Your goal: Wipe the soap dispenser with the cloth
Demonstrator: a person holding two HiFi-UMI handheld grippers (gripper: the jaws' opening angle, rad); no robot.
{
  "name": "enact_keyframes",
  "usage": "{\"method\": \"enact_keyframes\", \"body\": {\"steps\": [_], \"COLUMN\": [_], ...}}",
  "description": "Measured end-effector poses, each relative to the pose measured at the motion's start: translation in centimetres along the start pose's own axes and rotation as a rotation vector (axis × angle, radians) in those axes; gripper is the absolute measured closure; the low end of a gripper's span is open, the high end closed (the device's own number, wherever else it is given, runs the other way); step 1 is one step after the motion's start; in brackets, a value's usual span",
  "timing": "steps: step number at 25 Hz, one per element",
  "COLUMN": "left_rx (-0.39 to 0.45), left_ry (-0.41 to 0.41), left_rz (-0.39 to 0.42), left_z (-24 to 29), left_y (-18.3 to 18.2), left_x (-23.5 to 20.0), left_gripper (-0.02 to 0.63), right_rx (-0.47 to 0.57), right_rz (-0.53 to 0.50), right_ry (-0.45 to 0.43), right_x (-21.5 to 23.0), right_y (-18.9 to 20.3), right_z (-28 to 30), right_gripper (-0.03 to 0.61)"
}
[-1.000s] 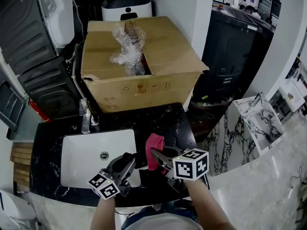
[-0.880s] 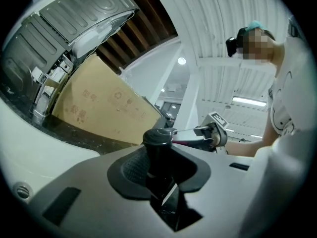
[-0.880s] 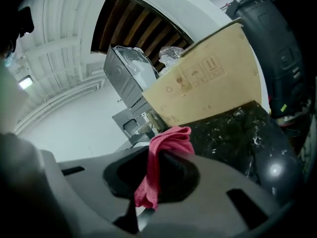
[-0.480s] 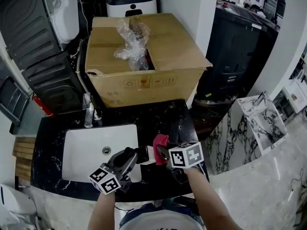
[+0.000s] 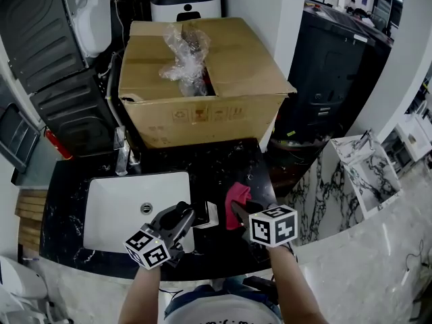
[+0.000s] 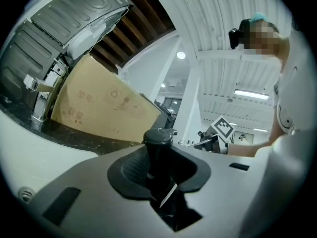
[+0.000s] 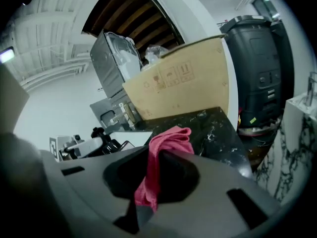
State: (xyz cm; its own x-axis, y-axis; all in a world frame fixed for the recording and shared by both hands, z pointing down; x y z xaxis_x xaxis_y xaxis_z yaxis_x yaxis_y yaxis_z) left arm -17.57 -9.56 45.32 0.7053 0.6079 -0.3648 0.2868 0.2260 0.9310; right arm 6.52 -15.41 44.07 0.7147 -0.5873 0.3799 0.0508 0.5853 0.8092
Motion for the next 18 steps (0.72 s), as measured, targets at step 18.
{"method": "enact_keyframes", "body": {"steps": [18], "left_rx": [-0.241], "left_ry": [0.333], "left_rz": [0.273], "left_z": [11.1], "left_y": [0.2], "left_x": [3.0], "left_gripper": [0.509], "right_rx": [0.244], "right_rz": [0.184], "right_ry": [0.173], "right_x": [5.6], "right_y": [0.0], "right_z": [-9.8], "right_gripper": [0.528]}}
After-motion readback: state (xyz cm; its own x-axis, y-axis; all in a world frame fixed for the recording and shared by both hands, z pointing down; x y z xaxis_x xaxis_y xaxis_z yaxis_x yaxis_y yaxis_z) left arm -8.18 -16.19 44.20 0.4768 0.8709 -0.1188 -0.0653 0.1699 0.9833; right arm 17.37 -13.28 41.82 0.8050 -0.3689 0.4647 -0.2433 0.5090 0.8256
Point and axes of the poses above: the fingertips, and each gripper's own axes: z forward along the fingers, x to its right, y out of its underside, the point moved 9 cm from there along -z, backward along the fingers, and after that the axes turned 2 degrees about x, right-handed, at the moved point
